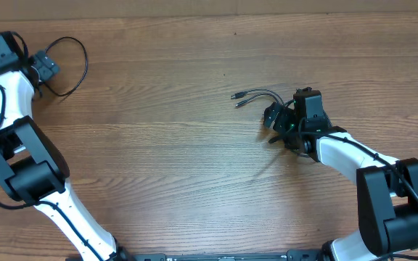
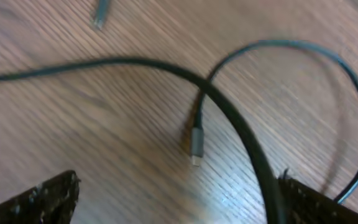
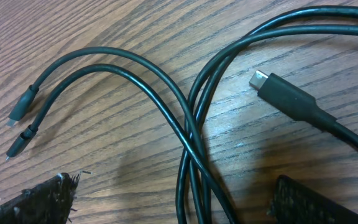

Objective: Untangle cables

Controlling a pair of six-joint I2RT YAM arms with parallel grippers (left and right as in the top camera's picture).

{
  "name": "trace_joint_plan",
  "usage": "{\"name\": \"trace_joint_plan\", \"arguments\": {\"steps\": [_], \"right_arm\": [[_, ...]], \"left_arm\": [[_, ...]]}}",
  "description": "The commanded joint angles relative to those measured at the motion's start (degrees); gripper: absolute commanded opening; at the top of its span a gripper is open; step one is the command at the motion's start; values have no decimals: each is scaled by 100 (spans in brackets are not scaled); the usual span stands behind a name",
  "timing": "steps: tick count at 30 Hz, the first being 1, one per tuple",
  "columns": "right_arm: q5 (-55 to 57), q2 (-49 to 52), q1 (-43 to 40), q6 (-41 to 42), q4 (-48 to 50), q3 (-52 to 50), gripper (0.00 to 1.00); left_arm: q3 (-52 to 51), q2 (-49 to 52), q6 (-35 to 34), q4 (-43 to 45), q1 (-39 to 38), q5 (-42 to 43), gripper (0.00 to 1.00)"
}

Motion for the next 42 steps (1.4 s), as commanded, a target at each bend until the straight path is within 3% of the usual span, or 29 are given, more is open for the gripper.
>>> {"name": "trace_joint_plan", "arguments": {"steps": [1, 5, 9, 13, 15, 28, 33, 42], "right_arm": [[-671, 481, 44, 299, -330, -407, 100], [-671, 481, 44, 299, -330, -407, 100], [-671, 481, 44, 299, -330, -407, 100], [-671, 481, 44, 299, -330, -409, 100], [-671, 481, 44, 299, -330, -407, 100], [-671, 481, 44, 299, -330, -409, 100], [-732, 481, 44, 299, -114, -407, 100], [-1910, 422, 17, 179, 157, -350, 100]], "left_arm": [[1307, -282, -31, -859, 24, -619, 100], [2507, -282, -686, -2286, -26, -505, 100], [3329, -291, -726, -3252, -184, 837, 100], [3464, -291, -721, -3700, -380, 2319, 100], [3464, -291, -581, -3956, -535, 2675, 97], [3467, -719, 463, -5436, -1974, 2503, 100], [3464, -1816, 494, -5807, -2168, 2020, 99], [3464, -3211, 501, -6579, -2192, 1725, 100]]}}
